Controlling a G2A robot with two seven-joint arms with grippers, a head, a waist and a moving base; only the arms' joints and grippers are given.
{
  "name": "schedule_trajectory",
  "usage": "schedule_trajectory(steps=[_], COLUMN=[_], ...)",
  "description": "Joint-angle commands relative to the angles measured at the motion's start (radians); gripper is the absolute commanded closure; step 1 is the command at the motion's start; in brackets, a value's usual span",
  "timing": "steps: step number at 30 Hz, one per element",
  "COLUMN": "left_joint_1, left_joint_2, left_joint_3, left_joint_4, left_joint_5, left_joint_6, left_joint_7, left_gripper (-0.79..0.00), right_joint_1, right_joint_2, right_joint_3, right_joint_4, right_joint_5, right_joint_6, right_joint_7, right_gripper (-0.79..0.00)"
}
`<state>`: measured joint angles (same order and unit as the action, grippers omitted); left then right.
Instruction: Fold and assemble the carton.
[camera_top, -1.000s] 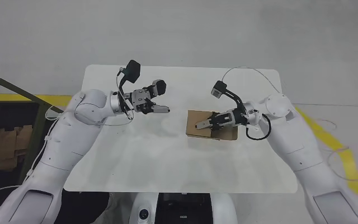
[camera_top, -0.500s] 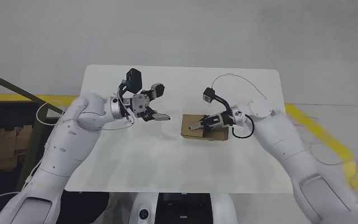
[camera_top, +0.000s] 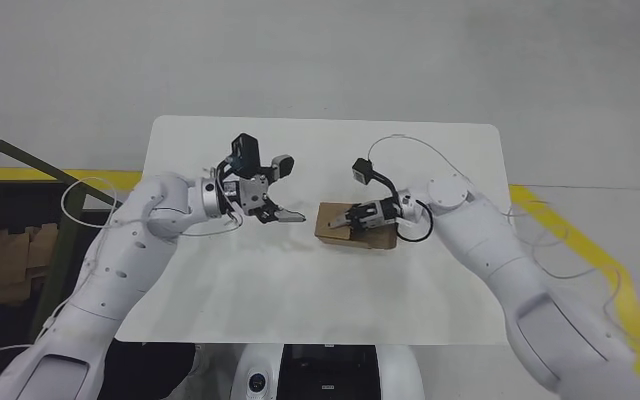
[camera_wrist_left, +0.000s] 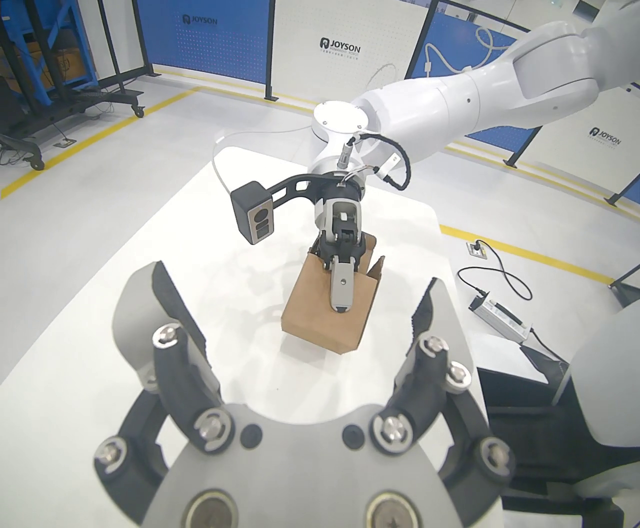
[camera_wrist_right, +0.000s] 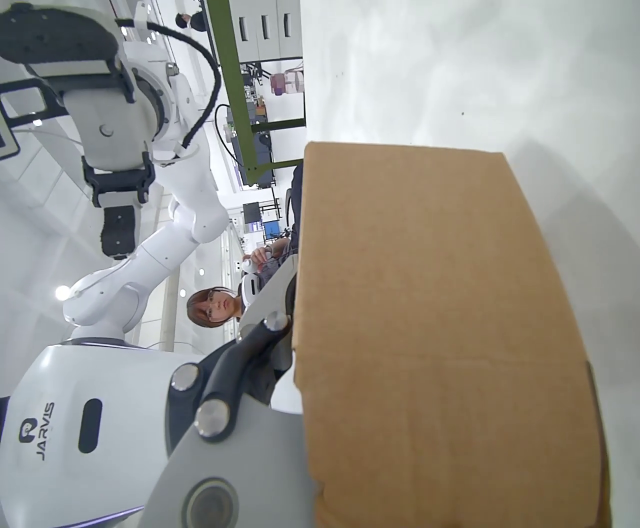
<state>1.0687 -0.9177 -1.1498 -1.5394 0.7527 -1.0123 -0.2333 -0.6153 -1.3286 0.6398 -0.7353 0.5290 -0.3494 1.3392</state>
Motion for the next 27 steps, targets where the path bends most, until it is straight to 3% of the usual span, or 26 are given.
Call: schedule_trajectory(steps=[1, 2, 6, 9, 11, 14, 27], left_joint_1=[0.0, -0.001, -0.005, -0.007, -0.008, -0.01, -0.013], left_joint_2=[0.003, 0.004, 0.01, 0.014, 0.017, 0.022, 0.037], left_joint_3=[0.006, 0.009, 0.019, 0.025, 0.028, 0.034, 0.04], left_joint_4=[0.001, 0.002, 0.003, 0.005, 0.006, 0.007, 0.022], left_joint_5=[0.017, 0.026, 0.059, 0.078, 0.087, 0.097, 0.145], left_joint_6=[0.0, 0.0, 0.0, 0.0, 0.0, 0.0, 0.0], left_joint_7=[0.018, 0.026, 0.051, 0.069, 0.08, 0.092, 0.135], left_gripper=[-0.785, -0.785, -0.785, -0.785, -0.785, -0.785, -0.785], right_joint_1=[0.007, 0.01, 0.02, 0.026, 0.03, 0.034, 0.008], right_joint_2=[-0.006, -0.01, -0.023, -0.031, -0.035, -0.038, 0.002], right_joint_3=[-0.004, -0.007, -0.017, -0.022, -0.021, -0.015, 0.055], right_joint_4=[0.015, 0.021, 0.042, 0.055, 0.065, 0.075, -0.02], right_joint_5=[-0.008, -0.013, -0.026, -0.032, -0.034, -0.034, -0.083], right_joint_6=[0.0, 0.002, 0.022, 0.039, 0.046, 0.054, 0.107], right_joint_7=[-0.004, -0.006, -0.003, -0.001, -0.006, -0.006, -0.01], right_gripper=[0.0, 0.0, -0.283, -0.388, -0.628, -0.785, -0.785])
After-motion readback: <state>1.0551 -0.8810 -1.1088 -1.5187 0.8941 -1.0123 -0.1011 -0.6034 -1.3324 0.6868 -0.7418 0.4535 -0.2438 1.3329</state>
